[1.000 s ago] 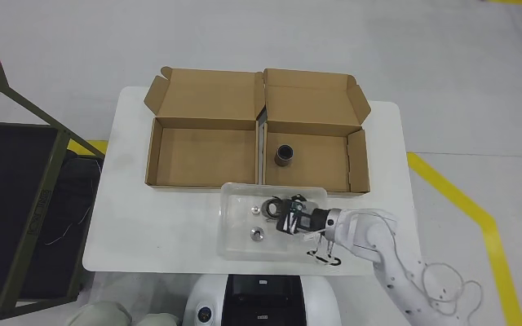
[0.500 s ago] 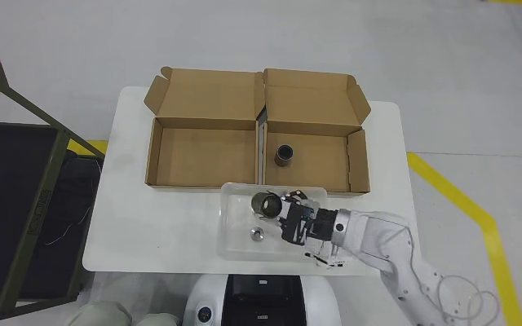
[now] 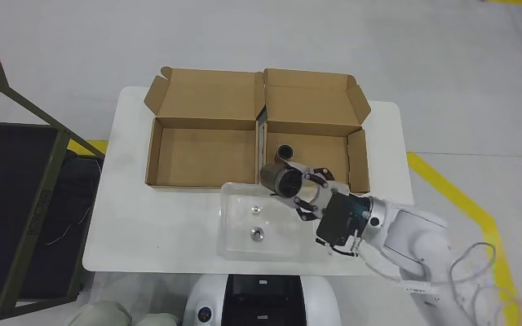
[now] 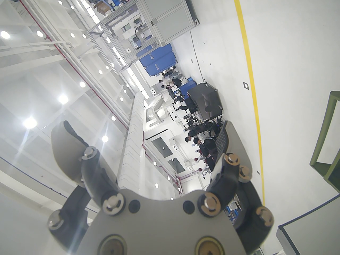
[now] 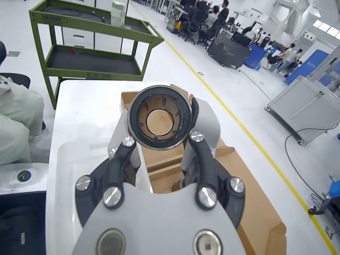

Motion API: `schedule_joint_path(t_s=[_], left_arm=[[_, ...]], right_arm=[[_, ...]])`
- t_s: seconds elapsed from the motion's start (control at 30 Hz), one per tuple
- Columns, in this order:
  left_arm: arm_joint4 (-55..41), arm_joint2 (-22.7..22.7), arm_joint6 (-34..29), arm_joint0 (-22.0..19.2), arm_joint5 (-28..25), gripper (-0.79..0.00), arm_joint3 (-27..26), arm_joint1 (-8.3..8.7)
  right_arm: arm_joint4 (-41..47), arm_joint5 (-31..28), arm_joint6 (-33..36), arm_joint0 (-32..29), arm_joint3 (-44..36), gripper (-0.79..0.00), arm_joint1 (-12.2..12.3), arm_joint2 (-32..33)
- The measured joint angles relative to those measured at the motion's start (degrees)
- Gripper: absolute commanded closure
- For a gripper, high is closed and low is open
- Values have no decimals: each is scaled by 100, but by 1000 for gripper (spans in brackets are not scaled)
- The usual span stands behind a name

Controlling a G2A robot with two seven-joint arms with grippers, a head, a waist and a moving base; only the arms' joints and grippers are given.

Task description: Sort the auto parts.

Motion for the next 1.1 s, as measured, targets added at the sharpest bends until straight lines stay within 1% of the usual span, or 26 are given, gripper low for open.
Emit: schedule_joint_path(t_s=[0.23, 0.53, 0.87, 1.1], left_arm=[[0, 0, 0, 0, 0, -785, 0, 0], [0, 0, 0, 0, 0, -785, 0, 0], [0, 0, 0, 0, 0, -785, 0, 0], [0, 0, 0, 0, 0, -785, 0, 0]], right_arm=[[222, 37, -565, -194, -282, 0, 40, 483], [-5, 260, -1165, -346, -383, 0, 45, 579], [-127, 333, -1239, -405, -339, 0, 53, 557], [-128, 420, -1091, -397, -137, 0, 55, 541]])
